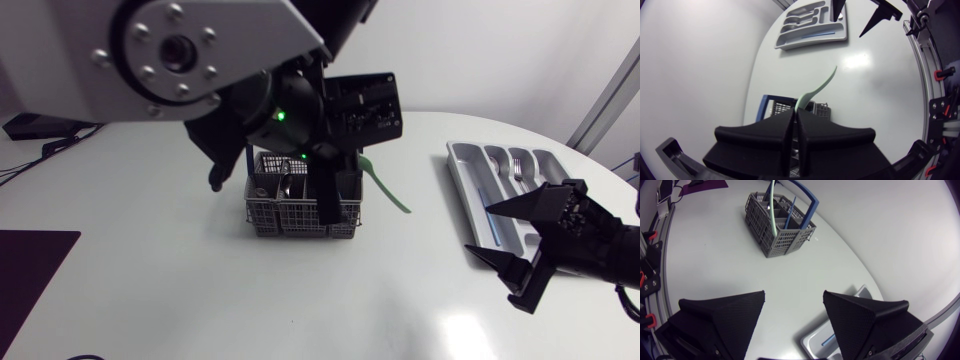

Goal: Unload the cutlery basket into the drawer organizer.

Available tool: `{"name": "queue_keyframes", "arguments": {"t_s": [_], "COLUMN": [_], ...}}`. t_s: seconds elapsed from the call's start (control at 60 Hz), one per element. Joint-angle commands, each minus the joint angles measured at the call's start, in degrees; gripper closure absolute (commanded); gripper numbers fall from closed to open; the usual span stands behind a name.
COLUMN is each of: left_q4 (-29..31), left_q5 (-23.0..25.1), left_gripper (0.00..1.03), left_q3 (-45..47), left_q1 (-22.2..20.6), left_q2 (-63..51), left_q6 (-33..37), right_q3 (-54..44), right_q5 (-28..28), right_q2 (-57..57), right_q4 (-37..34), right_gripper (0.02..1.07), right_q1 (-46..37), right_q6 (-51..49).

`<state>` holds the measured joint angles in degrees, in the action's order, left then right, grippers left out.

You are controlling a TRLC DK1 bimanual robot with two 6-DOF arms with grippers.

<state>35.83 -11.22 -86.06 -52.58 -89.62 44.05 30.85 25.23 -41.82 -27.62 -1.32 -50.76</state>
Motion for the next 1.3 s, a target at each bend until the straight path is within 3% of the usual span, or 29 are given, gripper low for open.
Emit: {"name": "queue_keyframes", "arguments": {"t_s": [0.0,0.117,0.367,0.633,0.883,1.067,1.2,1.283], "left_q4": [2.0,3.4,4.9,5.2,5.2,5.0,4.9,4.9], "left_q5": [2.0,6.3,9.6,10.6,10.7,10.7,10.7,10.7], "left_gripper": [1.0,1.0,1.0,1.0,1.0,1.0,1.0,1.0], "left_q3": [-2.3,-3.8,-6.7,-6.7,-5.5,-4.6,-4.1,-3.9], "left_q1": [-0.2,0.2,1.5,1.0,0.3,-0.6,-0.7,-0.7], "left_q2": [-3.5,-5.0,-8.2,-8.9,-8.4,-7.8,-7.7,-7.4], "left_q6": [-7.8,-13.9,-20.9,-20.8,-19.4,-18.7,-18.1,-17.9], "right_q3": [-0.8,-1.0,-0.2,3.2,5.4,7.1,8.1,8.4], "right_q5": [-3.6,-9.1,-14.1,-14.2,-14.2,-14.2,-14.2,-14.3], "right_q2": [0.6,0.1,-5.9,-9.9,-14.1,-16.7,-17.3,-17.7], "right_q4": [1.9,5.0,10.3,11.8,13.2,13.6,13.5,13.1], "right_gripper": [0.23,0.24,0.48,0.63,0.65,0.8,0.98,1.01], "right_q1": [6.8,15.4,25.8,27.7,28.1,28.2,28.2,28.1], "right_q6": [8.0,13.8,19.2,20.6,21.4,21.4,21.4,21.4]}}
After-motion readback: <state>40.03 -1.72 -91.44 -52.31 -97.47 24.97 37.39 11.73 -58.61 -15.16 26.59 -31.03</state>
